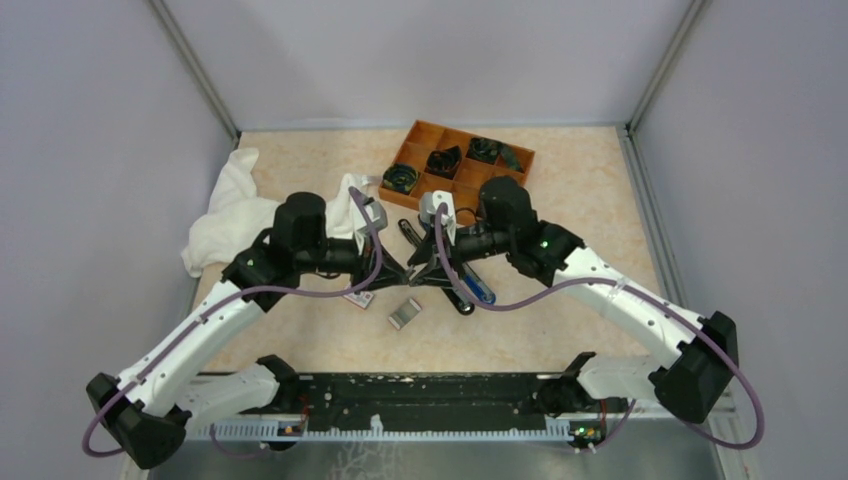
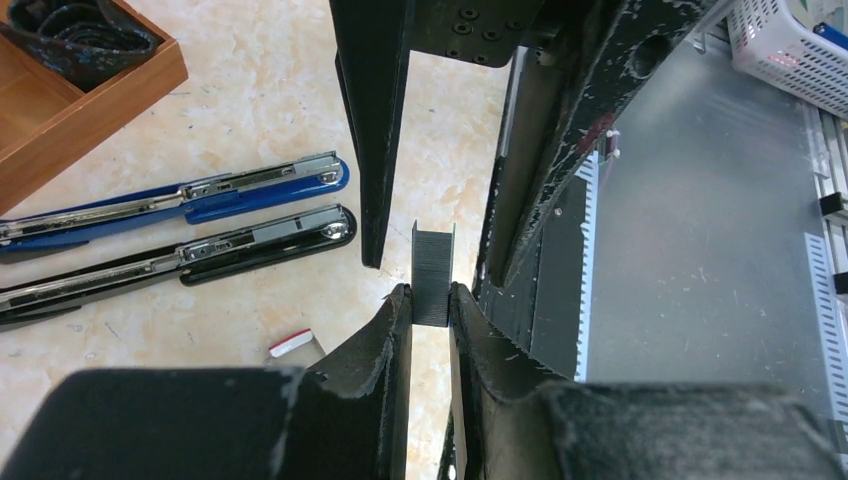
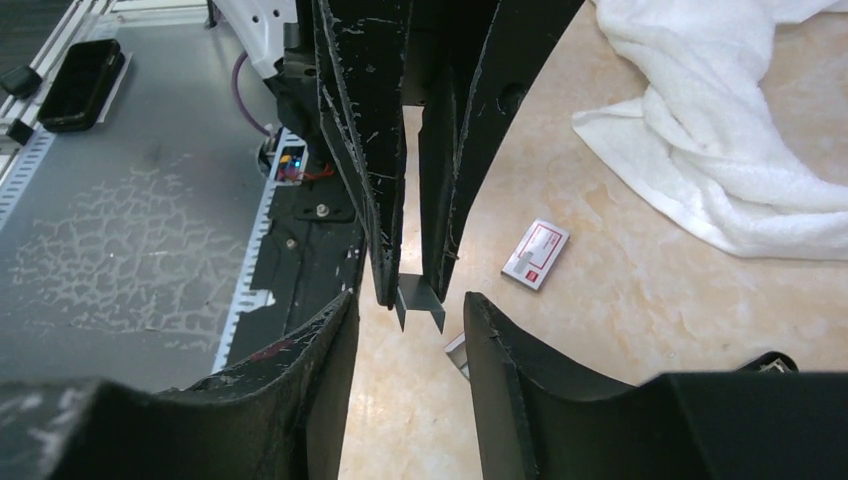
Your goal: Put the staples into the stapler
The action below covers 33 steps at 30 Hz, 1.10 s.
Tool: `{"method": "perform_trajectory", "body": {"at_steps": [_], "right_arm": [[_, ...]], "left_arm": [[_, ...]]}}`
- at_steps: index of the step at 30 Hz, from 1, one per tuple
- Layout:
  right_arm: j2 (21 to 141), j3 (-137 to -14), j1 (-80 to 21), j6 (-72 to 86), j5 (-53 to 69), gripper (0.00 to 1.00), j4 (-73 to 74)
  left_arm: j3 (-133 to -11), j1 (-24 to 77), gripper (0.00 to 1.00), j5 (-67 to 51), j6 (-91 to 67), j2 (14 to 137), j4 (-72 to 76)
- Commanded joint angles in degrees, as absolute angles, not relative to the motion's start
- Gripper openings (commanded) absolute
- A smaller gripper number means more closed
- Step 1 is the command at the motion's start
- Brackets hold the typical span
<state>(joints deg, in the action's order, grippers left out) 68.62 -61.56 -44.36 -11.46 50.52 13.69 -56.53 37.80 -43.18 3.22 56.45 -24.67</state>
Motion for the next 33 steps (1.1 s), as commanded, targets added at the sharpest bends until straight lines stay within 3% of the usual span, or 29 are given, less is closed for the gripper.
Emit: {"method": "perform_trajectory", "body": {"at_steps": [1,18,23,28,33], "right_arm": [[69.04,-65.3,-45.35,-12.99,51.68,0.42,14.09],[68.35,-65.18,-45.44,-13.4,51.8,0.22,16.18],[67.91,-64.75,-45.44,-13.41,51.69,0.09,16.74],[66.43,-63.18,-45.36,-13.02,49.01,0.0,16.95],[63.63,-59.38,-45.41,-10.71,40.36,0.0,14.94]], "left_arm": [[-58.6,38.53,0.23,-44.13,5.51,56.81,-26.07],[-58.98,39.44,0.22,-42.92,7.02,57.59,-27.85],[-58.27,39.55,0.22,-42.96,7.18,57.67,-27.87],[-57.13,39.64,0.28,-42.01,6.85,57.53,-27.54],[-54.71,39.64,0.48,-34.93,3.36,56.14,-25.32]]}}
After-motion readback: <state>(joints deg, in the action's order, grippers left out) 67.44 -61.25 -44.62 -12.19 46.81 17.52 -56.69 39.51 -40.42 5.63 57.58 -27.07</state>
